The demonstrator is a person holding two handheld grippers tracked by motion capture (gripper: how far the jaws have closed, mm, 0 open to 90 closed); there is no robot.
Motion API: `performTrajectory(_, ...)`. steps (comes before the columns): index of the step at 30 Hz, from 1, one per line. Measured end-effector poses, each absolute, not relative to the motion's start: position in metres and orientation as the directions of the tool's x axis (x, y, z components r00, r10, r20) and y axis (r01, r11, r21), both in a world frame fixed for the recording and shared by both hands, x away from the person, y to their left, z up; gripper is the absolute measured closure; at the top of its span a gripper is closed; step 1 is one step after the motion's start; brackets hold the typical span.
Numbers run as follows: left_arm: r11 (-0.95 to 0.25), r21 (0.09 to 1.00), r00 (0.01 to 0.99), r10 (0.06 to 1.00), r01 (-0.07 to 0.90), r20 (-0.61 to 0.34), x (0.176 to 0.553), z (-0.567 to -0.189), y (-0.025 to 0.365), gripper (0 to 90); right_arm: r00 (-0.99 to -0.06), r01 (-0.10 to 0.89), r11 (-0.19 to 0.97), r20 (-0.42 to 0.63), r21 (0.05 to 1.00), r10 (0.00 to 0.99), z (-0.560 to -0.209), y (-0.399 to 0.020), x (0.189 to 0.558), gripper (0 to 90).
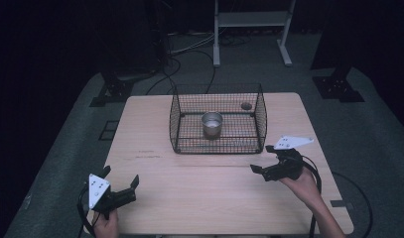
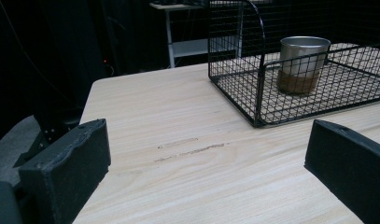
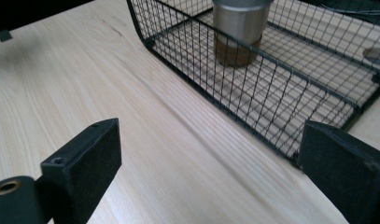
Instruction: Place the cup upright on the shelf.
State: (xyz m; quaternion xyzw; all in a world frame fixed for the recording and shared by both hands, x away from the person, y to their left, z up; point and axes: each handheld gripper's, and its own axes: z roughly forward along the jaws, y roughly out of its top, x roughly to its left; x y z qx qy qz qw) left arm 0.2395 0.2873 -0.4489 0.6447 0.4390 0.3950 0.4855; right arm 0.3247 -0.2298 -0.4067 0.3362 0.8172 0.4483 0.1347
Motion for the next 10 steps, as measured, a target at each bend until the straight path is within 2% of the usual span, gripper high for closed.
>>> performTrajectory(10, -0.137, 0.973, 0.304, 0.95, 0.188, 0.075, 0.24, -0.449, 0.288, 0.0, -0.701, 0.457, 0.324, 0.111, 0.829, 0.705, -0.427, -0.242, 0.304, 5.5)
